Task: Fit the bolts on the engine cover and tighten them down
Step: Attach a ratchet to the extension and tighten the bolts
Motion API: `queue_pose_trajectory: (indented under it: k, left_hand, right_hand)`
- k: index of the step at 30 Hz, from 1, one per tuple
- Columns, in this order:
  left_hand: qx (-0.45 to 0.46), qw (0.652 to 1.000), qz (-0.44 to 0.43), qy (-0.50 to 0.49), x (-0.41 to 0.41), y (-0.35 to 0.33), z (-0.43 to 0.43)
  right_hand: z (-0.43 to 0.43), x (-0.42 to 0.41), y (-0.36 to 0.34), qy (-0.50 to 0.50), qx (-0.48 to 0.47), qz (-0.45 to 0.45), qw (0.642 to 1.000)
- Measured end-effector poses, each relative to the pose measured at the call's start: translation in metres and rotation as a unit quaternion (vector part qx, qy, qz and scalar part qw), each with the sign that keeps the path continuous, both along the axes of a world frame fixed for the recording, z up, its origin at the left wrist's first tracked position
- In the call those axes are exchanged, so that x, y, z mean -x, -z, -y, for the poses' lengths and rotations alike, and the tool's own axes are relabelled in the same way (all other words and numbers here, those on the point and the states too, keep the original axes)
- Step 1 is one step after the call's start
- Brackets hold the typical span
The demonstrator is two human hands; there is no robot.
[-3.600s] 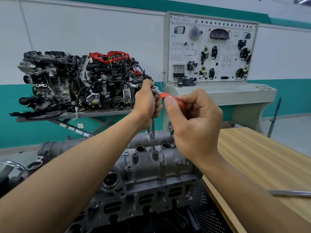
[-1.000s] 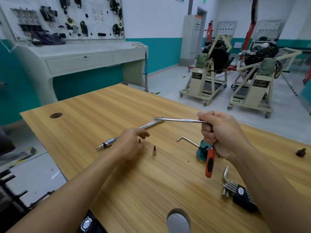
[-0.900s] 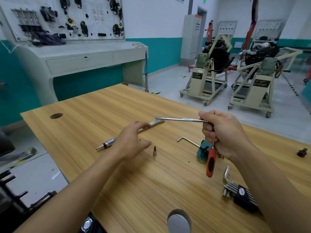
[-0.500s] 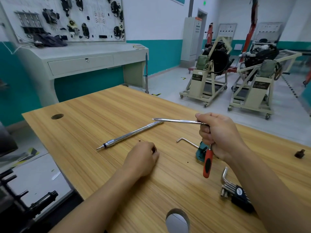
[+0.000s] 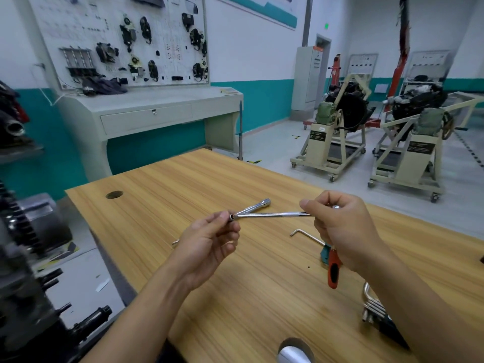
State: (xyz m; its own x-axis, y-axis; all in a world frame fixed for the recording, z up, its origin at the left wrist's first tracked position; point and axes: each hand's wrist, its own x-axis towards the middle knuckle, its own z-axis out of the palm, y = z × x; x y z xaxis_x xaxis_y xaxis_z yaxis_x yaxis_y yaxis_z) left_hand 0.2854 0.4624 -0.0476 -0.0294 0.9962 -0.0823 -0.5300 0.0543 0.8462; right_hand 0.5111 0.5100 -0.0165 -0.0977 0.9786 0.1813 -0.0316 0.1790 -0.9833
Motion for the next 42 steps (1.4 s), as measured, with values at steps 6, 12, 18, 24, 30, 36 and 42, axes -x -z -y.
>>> queue_pose_trajectory:
  k: [6, 12, 18, 24, 30, 36, 42]
  left_hand:
    - [-0.029, 0.999, -0.025, -0.034, 0.01, -0.01, 0.019]
    - [-0.064, 0.996, -0.031, -0.06, 0.027, -0.035, 0.044]
    - [-0.101, 0.992, -0.017, -0.08, 0.042, -0.056, 0.075]
    - [-0.144, 0.981, -0.076, -0.11, 0.061, -0.072, 0.116]
    - [-0.172, 0.951, -0.171, -0.191, 0.085, -0.089, 0.177]
    - [-0.091, 0.787, -0.559, -0.244, 0.136, -0.142, 0.242]
    - [-0.119, 0.821, -0.491, -0.268, 0.143, -0.196, 0.23]
  right_hand:
    - [0.014, 0.013, -0.004, -0.023, -0.027, 0.003, 0.999]
    - [0.031, 0.027, -0.02, -0.069, -0.021, -0.041, 0.997]
    - [0.05, 0.047, -0.038, -0.111, 0.026, -0.099, 0.989]
    - [0.076, 0.063, -0.058, -0.148, 0.033, -0.087, 0.985]
    - [0.125, 0.102, -0.092, -0.176, -0.06, 0.002, 0.983]
    - [0.159, 0.162, -0.156, -0.201, -0.251, 0.106, 0.941]
    - [0.177, 0.255, -0.222, -0.234, -0.398, 0.356, 0.813]
